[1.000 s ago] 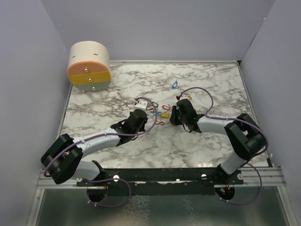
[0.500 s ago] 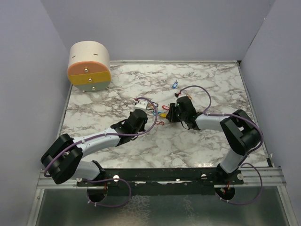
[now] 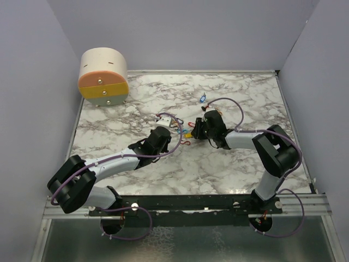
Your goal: Put the keys on the keyring
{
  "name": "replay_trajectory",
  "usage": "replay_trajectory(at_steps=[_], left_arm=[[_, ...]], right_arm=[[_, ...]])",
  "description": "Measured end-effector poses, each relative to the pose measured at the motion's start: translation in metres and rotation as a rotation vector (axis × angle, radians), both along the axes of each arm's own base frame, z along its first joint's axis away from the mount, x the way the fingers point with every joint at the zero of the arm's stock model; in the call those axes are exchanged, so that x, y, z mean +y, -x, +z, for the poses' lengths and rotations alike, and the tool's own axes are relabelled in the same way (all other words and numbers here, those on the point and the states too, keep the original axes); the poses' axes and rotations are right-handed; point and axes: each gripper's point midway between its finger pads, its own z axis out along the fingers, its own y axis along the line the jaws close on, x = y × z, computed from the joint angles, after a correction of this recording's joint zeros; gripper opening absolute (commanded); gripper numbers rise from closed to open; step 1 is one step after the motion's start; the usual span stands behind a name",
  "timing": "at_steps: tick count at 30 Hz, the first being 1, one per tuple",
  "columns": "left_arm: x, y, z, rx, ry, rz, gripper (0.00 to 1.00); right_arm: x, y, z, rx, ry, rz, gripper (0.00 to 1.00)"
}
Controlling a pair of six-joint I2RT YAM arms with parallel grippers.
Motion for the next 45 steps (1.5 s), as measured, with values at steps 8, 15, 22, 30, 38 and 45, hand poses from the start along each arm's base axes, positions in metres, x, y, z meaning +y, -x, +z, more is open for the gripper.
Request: replay_trajectory(at_steps=[8,15,22,30,38,45], left_arm=[[0.0,0.0,0.0,0.0,0.0,0.0,0.0],[0.0,0.0,0.0,0.0,0.0,0.0,0.0],[0.0,0.0,0.0,0.0,0.0,0.0,0.0],[0.0,0.0,0.0,0.0,0.0,0.0,0.0],[0.0,0.0,0.0,0.0,0.0,0.0,0.0],[0.0,0.0,0.0,0.0,0.0,0.0,0.0]], right_arm=[[0.002,-0.007,0.0,-0.017,-0.002,0.003,0.21],[0.001,-0.006,-0.002,-0.018,-0.004,0.004,0.18],[-0.002,0.0,-0.002,-0.022,-0.008,0.005,0.18],[-0.005,0.008,-0.001,-0.016,-0.013,0.013,0.23],[-0.004,0.017,-0.001,-0.005,-0.031,0.035,0.25],[-0.003,0.021,-0.001,0.0,-0.047,0.044,0.22]])
